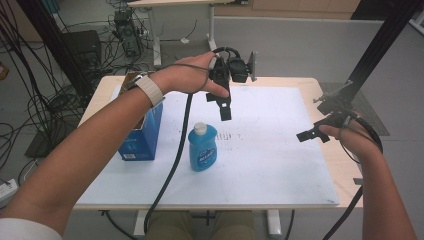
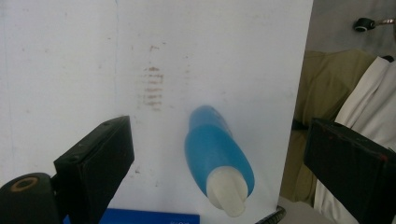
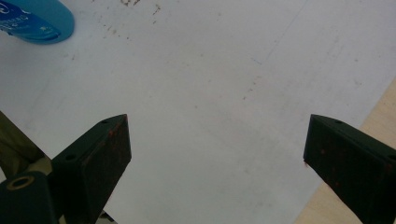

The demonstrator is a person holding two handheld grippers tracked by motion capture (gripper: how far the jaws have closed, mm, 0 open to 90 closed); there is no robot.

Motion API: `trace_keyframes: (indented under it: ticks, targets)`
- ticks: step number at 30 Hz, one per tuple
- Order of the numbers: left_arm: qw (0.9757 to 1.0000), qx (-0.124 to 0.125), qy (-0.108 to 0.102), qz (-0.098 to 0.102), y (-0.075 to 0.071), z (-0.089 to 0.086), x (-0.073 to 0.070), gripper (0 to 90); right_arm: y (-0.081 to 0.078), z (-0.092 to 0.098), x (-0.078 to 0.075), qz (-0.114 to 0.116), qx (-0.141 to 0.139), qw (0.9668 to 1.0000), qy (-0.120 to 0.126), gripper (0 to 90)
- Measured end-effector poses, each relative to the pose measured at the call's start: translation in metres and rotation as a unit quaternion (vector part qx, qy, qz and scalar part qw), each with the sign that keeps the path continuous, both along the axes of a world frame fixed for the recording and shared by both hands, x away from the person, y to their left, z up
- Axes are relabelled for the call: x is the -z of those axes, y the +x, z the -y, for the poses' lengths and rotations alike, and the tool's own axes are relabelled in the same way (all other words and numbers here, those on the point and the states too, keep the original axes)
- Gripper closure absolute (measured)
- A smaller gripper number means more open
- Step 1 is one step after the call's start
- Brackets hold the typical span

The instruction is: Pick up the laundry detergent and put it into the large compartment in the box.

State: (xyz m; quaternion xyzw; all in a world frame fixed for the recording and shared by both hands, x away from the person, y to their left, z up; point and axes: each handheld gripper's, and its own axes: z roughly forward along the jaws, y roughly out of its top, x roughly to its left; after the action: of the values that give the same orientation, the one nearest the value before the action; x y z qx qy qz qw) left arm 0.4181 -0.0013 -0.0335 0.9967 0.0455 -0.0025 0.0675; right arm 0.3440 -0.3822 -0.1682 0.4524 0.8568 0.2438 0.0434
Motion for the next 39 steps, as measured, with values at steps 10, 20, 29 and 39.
trace_keyframes:
  ticks: [10,20,29,39]
  targets:
    - [1.0000,-0.009,0.002,0.002,-0.0020,-0.0006,0.0016,9.0,0.0019,-0.0013,0.0004,0.003,-0.004,1.0000,0.002,7.1]
    - [0.9996,-0.028,0.007,0.005,-0.0054,-0.0005,0.0006,9.2,0.0022,-0.0018,0.0014,-0.001,-0.004,1.0000,-0.002,7.2]
    - [0.9973,-0.073,0.008,0.003,-0.0062,-0.0048,-0.0014,9.2,-0.0005,-0.0032,-0.0017,0.003,-0.005,1.0000,-0.001,7.2]
    - [0.9942,-0.107,0.014,-0.003,-0.0075,-0.0066,-0.0037,9.2,-0.0014,-0.0046,-0.0034,0.004,-0.004,1.0000,-0.003,7.3]
